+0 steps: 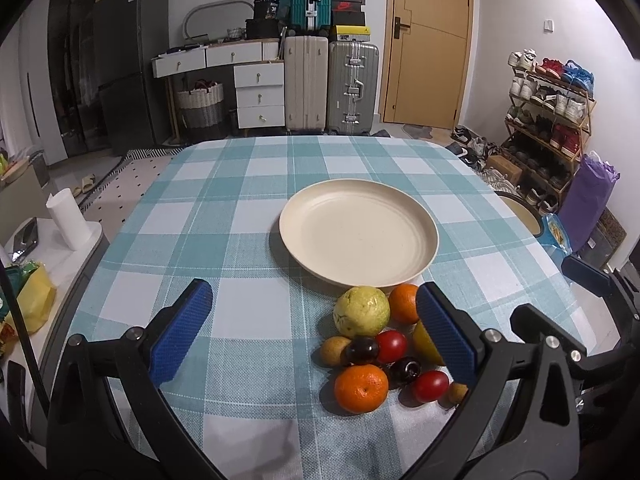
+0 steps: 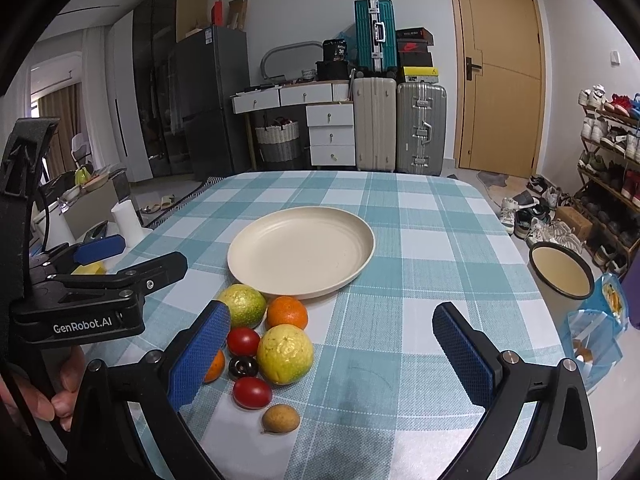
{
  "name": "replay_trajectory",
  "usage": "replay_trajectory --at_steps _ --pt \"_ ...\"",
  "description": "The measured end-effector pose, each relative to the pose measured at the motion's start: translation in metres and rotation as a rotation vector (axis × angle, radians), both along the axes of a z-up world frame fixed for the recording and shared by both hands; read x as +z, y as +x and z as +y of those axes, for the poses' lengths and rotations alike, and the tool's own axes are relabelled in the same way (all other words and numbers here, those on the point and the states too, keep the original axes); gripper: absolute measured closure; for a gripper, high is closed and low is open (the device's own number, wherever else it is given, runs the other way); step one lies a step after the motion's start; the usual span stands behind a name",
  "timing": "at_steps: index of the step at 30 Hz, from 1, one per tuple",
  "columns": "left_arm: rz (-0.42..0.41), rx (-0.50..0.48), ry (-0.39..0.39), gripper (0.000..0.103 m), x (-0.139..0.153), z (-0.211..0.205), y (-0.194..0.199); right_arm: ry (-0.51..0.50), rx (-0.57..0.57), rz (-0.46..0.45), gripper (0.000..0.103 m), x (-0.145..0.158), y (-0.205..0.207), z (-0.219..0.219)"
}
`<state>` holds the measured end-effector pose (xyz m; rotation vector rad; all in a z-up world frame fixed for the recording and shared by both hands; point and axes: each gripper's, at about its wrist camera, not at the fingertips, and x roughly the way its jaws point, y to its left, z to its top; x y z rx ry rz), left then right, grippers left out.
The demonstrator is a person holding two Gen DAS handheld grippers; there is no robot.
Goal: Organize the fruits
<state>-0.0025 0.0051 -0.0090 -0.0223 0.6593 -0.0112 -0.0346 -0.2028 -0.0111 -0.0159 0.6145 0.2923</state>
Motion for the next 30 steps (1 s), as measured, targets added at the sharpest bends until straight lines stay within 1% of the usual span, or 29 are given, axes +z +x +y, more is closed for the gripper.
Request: replay_trajectory --at_steps 9,14,30 --pt "0.005 0.003 -0.006 0.001 -0.001 0.004 0.001 -0.024 0.02 -0.023 0.0 0.003 -0.003 0.007" --pt "0.01 0.014 -0.015 0.001 -0.004 0.007 0.001 -0.037 0.024 -0.02 0.0 0.002 -0.005 0.011" --pt "0.033 0.016 -0.016 0.001 -0.011 0.008 0.005 -0.033 0.027 -0.007 0.0 0.0 -0.003 0.01"
